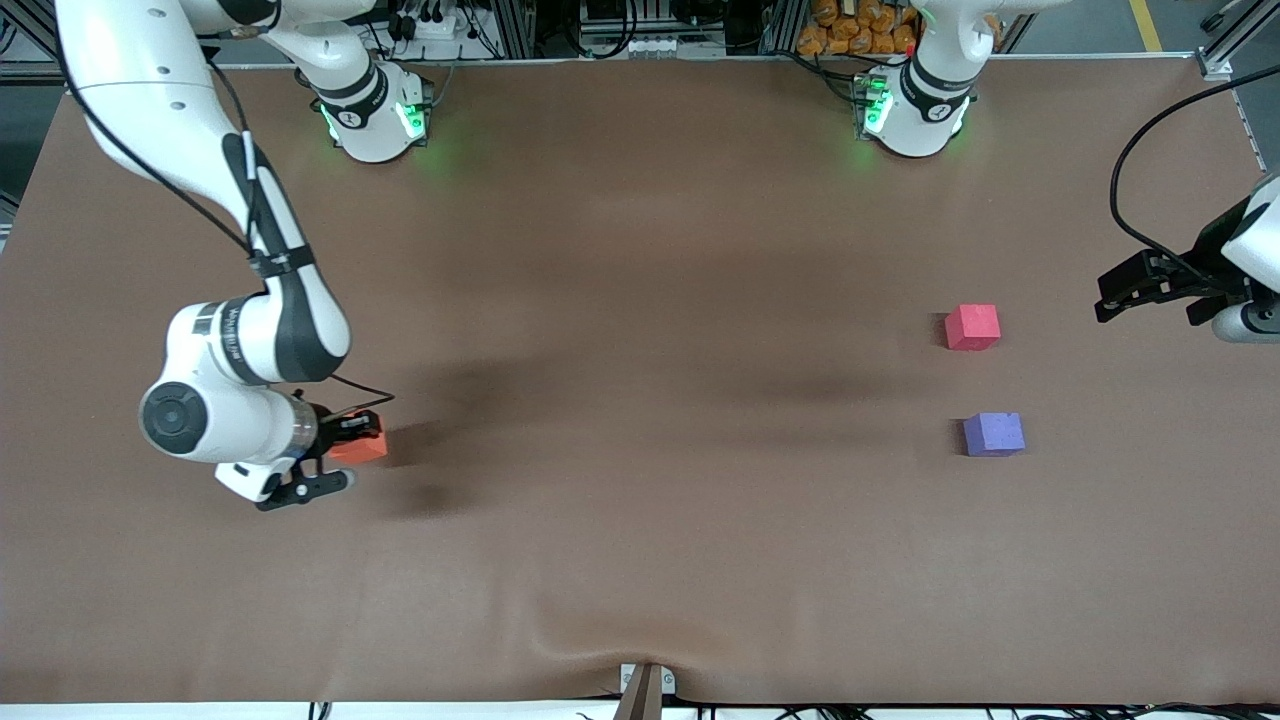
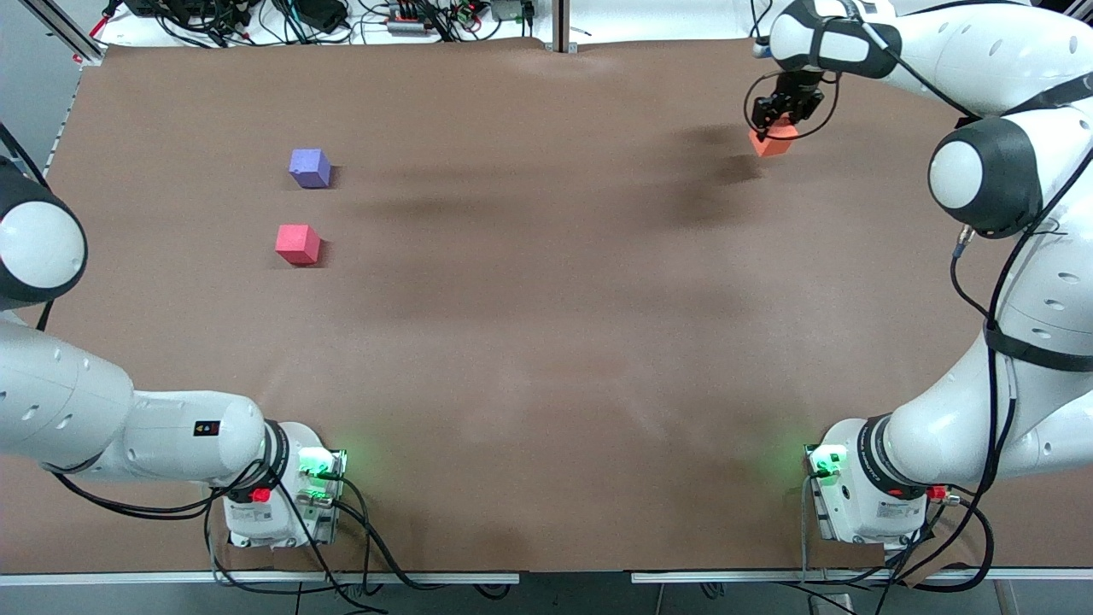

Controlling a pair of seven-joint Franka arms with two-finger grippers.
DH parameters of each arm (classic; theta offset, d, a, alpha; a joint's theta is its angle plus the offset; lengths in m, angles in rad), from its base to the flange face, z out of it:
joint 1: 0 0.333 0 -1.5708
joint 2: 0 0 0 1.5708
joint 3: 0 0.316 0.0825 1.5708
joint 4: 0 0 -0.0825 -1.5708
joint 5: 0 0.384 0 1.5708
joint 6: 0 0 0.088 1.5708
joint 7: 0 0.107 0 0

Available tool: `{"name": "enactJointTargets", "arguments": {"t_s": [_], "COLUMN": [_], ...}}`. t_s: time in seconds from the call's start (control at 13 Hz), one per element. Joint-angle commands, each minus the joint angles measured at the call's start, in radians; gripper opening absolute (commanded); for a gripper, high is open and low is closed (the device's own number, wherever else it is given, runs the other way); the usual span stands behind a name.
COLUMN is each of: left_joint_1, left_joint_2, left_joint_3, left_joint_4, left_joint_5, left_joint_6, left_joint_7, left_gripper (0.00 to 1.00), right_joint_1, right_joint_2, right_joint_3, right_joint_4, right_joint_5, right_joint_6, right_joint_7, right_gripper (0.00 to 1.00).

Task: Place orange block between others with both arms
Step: 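Lift the orange cube and carry it toward the table middle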

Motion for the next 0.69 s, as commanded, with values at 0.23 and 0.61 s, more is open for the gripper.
{"name": "enactJointTargets", "arguments": {"t_s": [0.23, 0.61], "left_joint_1": [0.007, 0.020], "left_joint_2": [0.010, 0.015], "left_joint_3": [-0.001, 0.000], "left_joint_4": [0.016, 0.017], "left_joint_5": [-0.038, -0.059], "left_joint_6": [-0.018, -0.031], "left_joint_7": [-0.008, -0.002], "left_gripper": [1.00, 1.00], "right_joint_1": [0.147, 0.256], "right_joint_2": [-0.015, 0.005], "right_joint_3": [0.024, 0.024], "right_joint_4": [0.089, 0.110], "right_joint_5": [0.042, 0.069], "right_joint_6": [-0.076, -0.069], "right_joint_7": [0.195, 0.325], "right_gripper": [0.00, 0.00]}}
